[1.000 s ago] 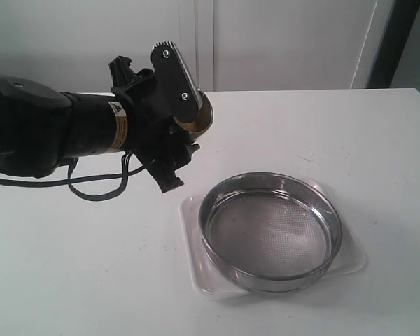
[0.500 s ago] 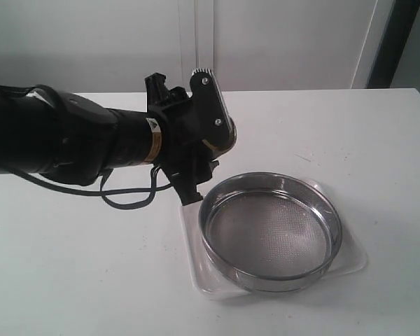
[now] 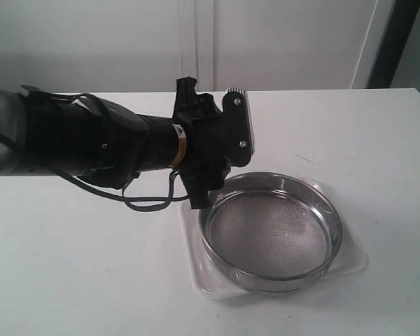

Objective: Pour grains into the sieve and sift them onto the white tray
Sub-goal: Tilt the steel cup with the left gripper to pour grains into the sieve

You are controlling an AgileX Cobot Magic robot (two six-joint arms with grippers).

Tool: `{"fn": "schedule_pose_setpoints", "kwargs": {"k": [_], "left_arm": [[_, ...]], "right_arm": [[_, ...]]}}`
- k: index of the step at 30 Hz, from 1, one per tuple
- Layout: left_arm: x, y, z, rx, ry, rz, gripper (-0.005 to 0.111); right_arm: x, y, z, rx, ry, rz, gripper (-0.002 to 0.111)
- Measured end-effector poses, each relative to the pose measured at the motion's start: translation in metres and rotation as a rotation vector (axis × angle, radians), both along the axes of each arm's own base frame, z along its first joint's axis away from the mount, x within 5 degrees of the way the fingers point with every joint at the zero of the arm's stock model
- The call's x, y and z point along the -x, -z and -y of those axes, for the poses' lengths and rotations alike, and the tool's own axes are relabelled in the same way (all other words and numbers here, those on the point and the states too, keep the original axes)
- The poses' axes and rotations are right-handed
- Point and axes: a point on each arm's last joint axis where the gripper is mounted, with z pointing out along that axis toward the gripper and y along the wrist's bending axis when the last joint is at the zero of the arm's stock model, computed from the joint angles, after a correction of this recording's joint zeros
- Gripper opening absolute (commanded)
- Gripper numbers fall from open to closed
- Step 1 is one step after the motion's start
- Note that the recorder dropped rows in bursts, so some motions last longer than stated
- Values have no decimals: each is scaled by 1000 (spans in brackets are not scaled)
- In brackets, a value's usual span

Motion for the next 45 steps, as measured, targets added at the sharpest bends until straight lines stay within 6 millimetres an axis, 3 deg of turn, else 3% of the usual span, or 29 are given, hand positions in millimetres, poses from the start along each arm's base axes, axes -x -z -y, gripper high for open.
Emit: {"fn": "schedule_pose_setpoints", "kwargs": {"k": [8, 16, 28, 38, 42, 45], "left_arm": [[-3, 5, 11, -87, 38, 68, 0], [-6, 16, 12, -200, 87, 124, 0], [-6, 16, 12, -347, 190, 233, 0], [6, 17, 23, -394, 266, 278, 0], [5, 23, 24, -441, 291, 296, 0], [3, 38, 26, -530, 349, 321, 0]], "right_arm": [[0, 0, 0, 0, 0, 0, 0], [0, 0, 0, 0, 0, 0, 0], [0, 0, 0, 0, 0, 0, 0], [0, 0, 0, 0, 0, 0, 0], [0, 0, 0, 0, 0, 0, 0], [0, 0, 0, 0, 0, 0, 0]]}}
